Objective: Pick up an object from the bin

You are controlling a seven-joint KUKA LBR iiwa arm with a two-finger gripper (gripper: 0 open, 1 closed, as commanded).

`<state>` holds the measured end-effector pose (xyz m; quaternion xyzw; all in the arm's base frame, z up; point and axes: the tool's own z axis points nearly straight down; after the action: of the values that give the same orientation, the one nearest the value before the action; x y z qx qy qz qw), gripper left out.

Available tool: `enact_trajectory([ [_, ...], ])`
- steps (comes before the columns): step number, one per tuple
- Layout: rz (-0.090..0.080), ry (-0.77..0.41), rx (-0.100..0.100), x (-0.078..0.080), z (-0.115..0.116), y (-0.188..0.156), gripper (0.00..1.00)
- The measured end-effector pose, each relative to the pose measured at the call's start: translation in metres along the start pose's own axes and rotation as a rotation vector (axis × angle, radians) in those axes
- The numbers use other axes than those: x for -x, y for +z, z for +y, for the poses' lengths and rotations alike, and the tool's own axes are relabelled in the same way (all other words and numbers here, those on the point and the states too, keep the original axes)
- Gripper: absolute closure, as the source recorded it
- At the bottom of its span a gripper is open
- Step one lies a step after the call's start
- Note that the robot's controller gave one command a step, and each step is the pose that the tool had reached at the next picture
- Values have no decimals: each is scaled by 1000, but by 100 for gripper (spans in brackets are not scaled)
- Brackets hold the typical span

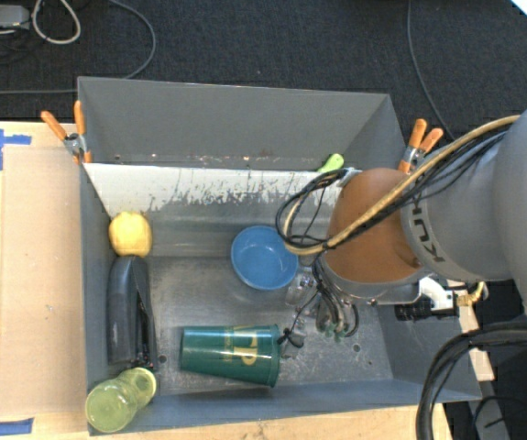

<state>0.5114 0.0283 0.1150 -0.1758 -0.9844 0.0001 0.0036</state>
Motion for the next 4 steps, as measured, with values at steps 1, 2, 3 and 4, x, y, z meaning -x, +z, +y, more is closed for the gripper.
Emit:
enact_trajectory([
  [1, 10, -204, -2, 1, 10, 13, 0],
  [2, 6, 228, -4, 5, -10, 45, 100],
  [3, 6, 227, -4, 5, -10, 45, 100],
  [4, 8, 195, -4, 60, 22, 44, 100],
])
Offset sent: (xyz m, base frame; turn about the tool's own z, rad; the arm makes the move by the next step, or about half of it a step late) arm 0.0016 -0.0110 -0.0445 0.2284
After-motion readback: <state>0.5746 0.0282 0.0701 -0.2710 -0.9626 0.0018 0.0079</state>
